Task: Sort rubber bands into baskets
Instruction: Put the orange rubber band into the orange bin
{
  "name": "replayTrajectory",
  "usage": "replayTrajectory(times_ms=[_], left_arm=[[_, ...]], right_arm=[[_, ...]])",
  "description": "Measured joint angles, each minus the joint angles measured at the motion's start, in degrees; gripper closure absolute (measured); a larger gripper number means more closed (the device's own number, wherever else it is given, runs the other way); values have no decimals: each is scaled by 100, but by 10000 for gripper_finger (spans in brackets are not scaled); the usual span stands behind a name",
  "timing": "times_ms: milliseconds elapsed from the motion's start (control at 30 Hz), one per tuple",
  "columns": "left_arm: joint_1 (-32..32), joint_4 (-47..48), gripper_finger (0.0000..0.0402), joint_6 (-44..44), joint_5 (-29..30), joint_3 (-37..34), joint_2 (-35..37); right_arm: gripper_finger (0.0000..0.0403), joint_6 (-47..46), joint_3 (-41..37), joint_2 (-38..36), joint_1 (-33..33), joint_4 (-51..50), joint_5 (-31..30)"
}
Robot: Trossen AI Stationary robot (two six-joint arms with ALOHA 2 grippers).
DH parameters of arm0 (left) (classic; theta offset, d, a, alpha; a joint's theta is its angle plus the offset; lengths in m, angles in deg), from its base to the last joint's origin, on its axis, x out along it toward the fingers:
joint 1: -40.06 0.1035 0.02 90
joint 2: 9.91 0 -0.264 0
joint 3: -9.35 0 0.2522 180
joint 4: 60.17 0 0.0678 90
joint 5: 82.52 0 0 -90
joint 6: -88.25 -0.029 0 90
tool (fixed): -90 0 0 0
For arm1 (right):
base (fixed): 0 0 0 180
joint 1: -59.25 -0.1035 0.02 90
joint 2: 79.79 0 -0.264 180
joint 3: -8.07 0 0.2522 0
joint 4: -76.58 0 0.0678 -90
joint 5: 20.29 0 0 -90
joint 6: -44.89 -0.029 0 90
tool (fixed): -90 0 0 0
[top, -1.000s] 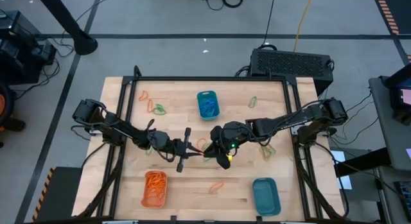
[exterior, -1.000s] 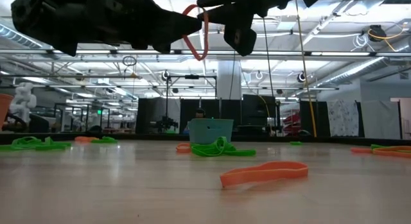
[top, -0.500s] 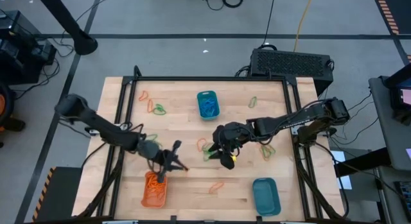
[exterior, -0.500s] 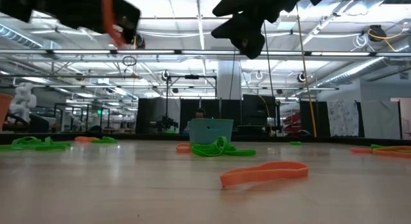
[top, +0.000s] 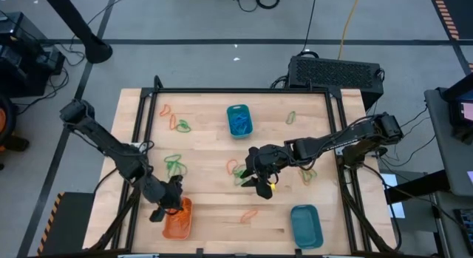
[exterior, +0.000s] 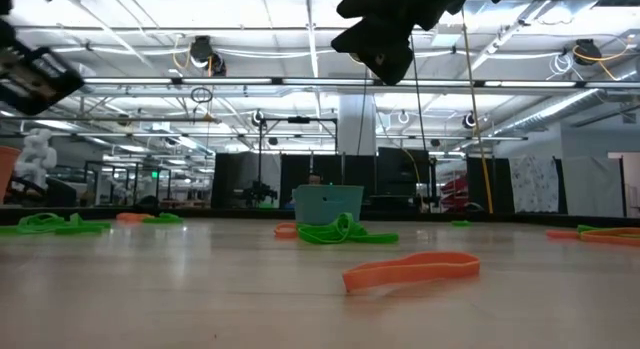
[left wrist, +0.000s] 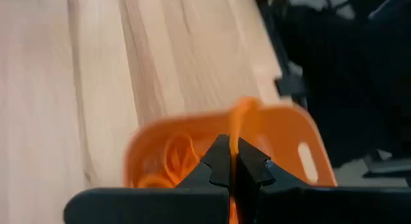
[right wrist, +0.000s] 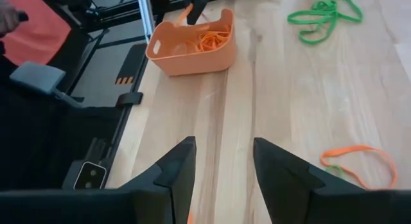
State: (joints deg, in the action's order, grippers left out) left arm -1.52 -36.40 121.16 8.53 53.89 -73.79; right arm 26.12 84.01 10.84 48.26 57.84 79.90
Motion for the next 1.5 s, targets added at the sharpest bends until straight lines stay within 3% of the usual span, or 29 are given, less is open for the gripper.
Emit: replayTrajectory(times_ms=[200, 533, 733, 833, 1000, 1133, 1233, 1333, 1500], left_arm=[[-132, 113, 390, 122, -13, -4, -103], [-125, 260, 313, 131, 218, -4, -125], [-68, 301, 267, 261, -76, -3, -100], [90, 267, 257, -8, -380, 39, 31], [494, 635, 259, -565, -289, 377, 414], [1098, 1882, 268, -1401, 289, 899, 748], [1918, 2979, 277, -2153, 565, 1178, 853], [3047, 3863, 287, -2760, 656, 1231, 853], [5255, 3846, 303, -3507, 50, 1221, 790]], right_arm=[[254, 22, 0, -1, 0, 3, 1], [255, 22, 0, -2, 0, 0, 2], [255, 170, 0, -2, 0, -1, 4], [255, 236, 0, -2, 0, -1, 6], [255, 299, 0, -2, 4, -1, -162], [255, 302, 0, -2, 4, -1, -316], [255, 302, 0, 11, 4, 8, -432], [255, 301, 0, 54, -12, 11, -591], [255, 295, -10, 188, -44, 41, -586]])
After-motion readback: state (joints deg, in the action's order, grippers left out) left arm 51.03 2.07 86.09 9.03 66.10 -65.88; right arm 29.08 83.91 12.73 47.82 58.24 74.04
